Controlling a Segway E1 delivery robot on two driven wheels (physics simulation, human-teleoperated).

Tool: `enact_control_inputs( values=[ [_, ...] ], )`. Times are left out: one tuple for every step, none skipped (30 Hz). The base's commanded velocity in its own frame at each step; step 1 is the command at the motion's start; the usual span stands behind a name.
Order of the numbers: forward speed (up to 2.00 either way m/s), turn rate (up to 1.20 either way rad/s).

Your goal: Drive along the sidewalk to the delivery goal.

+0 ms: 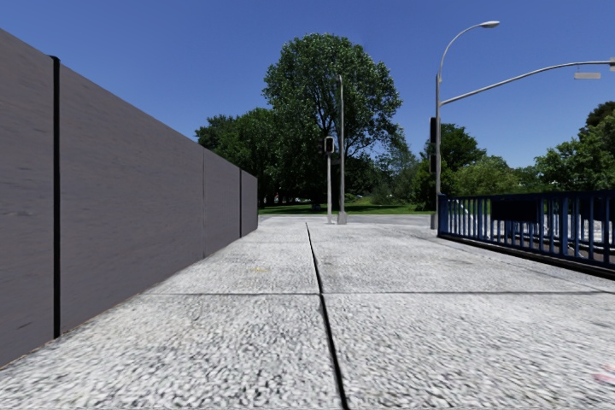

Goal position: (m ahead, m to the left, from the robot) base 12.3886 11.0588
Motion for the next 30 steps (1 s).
enact_control_inputs(
  values=[
    [2.00, 0.00],
    [2.00, 0.00],
    [2.00, 0.00],
    [2.00, 0.00],
    [2.00, 0.00],
    [2.00, 0.00],
    [2.00, 0.00],
    [2.00, 0.00],
    [2.00, 0.00],
    [2.00, 0.00],
    [2.00, 0.00],
    [2.00, 0.00],
    [2.00, 0.00],
    [2.00, 0.00],
    [2.00, 0.00],
    [2.00, 0.00],
    [2.00, 0.00],
    [2.00, 0.00],
    [2.00, 0.00],
    [2.00, 0.00],
    [2.00, 0.00],
    [2.00, 0.00],
    [2.00, 0.00],
    [2.00, 0.00],
    [2.00, 0.00],
    [2.00, 0.00],
    [2.00, 0.00],
    [2.00, 0.00],
    [2.00, 0.00],
    [2.00, 0.00]
  ],
)
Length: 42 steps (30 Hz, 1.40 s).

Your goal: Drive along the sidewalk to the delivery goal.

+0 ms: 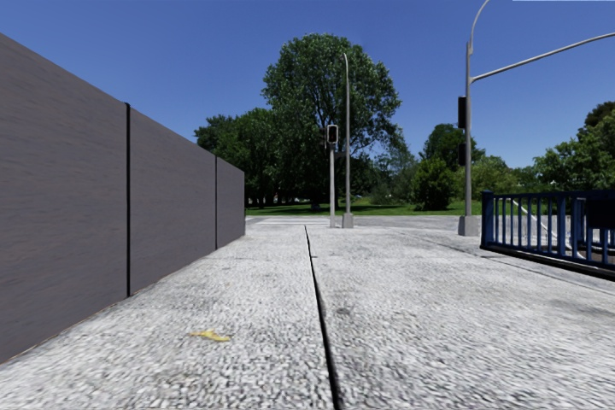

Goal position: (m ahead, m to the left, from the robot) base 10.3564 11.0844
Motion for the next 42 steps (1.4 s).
enact_control_inputs(
  values=[
    [2.00, 0.00],
    [2.00, 0.00],
    [2.00, 0.00],
    [2.00, 0.00],
    [2.00, 0.00],
    [2.00, 0.00],
    [2.00, 0.00],
    [2.00, 0.00],
    [2.00, 0.00],
    [2.00, 0.00],
    [2.00, 0.00],
    [2.00, 0.00],
    [2.00, 0.00],
    [2.00, 0.00],
    [2.00, 0.00],
    [2.00, 0.00],
    [2.00, 0.00],
    [2.00, 0.00],
    [2.00, 0.00],
    [2.00, 0.00],
    [2.00, 0.00],
    [2.00, 0.00],
    [2.00, 0.00],
    [2.00, 0.00],
    [2.00, 0.00],
    [2.00, 0.00],
    [2.00, 0.00],
    [2.00, 0.00],
    [2.00, 0.00],
    [2.00, 0.00],
    [2.00, 0.00],
    [2.00, 0.00],
    [2.00, 0.00],
    [2.00, 0.00],
    [2.00, 0.00],
    [2.00, 0.00],
    [2.00, 0.00],
    [2.00, 0.00],
    [2.00, 0.00],
    [2.00, 0.00],
    [2.00, 0.00],
    [2.00, 0.00]
  ],
)
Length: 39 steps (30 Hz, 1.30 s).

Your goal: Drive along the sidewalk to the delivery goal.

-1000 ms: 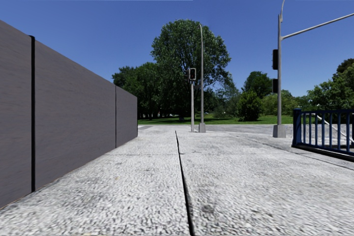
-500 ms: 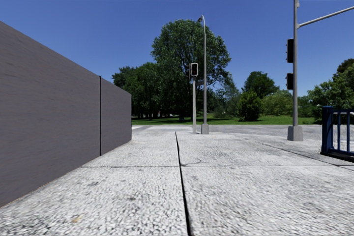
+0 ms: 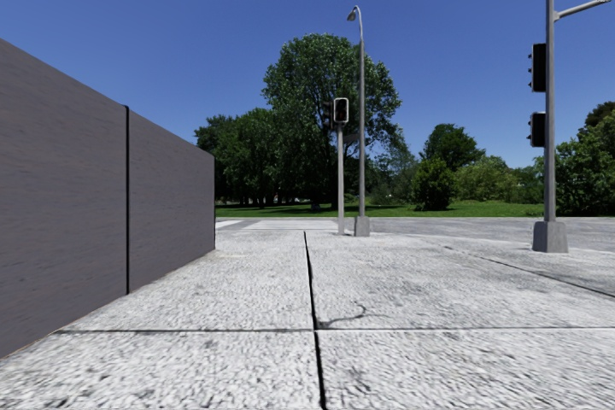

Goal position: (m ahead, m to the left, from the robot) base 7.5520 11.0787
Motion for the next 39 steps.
enact_control_inputs(
  values=[
    [2.00, 0.00],
    [2.00, 0.00],
    [2.00, 0.00],
    [2.00, 0.00],
    [2.00, 0.00],
    [2.00, 0.00],
    [2.00, 0.00],
    [2.00, 0.00],
    [2.00, 0.00],
    [2.00, 0.00],
    [2.00, 0.00],
    [2.00, 0.00],
    [2.00, 0.00],
    [2.00, 0.00],
    [2.00, 0.00],
    [2.00, 0.00],
    [2.00, 0.00],
    [2.00, 0.00],
    [2.00, 0.00],
    [2.00, 0.00],
    [2.00, 0.00],
    [2.00, 0.00],
    [2.00, 0.00],
    [2.00, 0.00],
    [2.00, 0.00],
    [2.00, 0.00],
    [2.00, 0.00],
    [2.00, 0.00],
    [2.00, 0.00],
    [2.00, 0.00],
    [2.00, 0.00],
    [2.00, 0.00],
    [2.00, 0.00],
    [2.00, 0.00],
    [2.00, 0.00],
    [2.00, 0.00],
    [2.00, 0.00],
    [2.00, 0.00],
    [2.00, 0.00]
  ],
)
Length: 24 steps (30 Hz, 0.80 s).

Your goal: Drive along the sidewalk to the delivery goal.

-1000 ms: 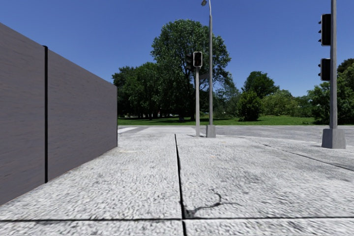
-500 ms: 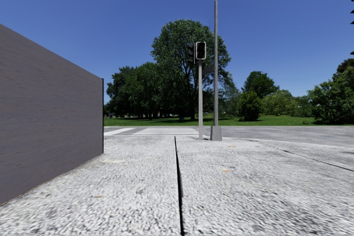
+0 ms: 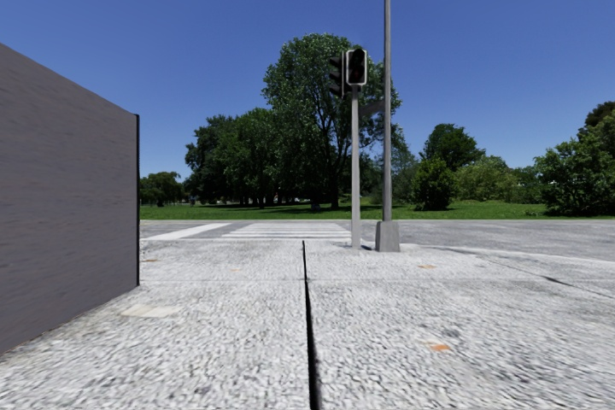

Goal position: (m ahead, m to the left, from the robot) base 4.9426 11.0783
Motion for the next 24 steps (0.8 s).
enact_control_inputs(
  values=[
    [2.00, 0.00],
    [2.00, 0.00],
    [2.00, 0.00],
    [2.00, 0.00],
    [2.00, 0.00],
    [2.00, 0.00],
    [2.00, 0.00],
    [2.00, 0.00],
    [2.00, 0.00],
    [2.00, 0.00],
    [2.00, 0.22],
    [2.00, 0.22],
    [2.00, 0.27],
    [2.00, 0.32],
    [2.00, 0.36],
    [2.00, 0.39],
    [2.00, 0.39],
    [2.00, 0.42],
    [2.00, 0.46],
    [2.00, 0.47],
    [2.00, 0.53],
    [2.00, 0.53],
    [2.00, 0.58],
    [2.00, 0.59]
  ],
)
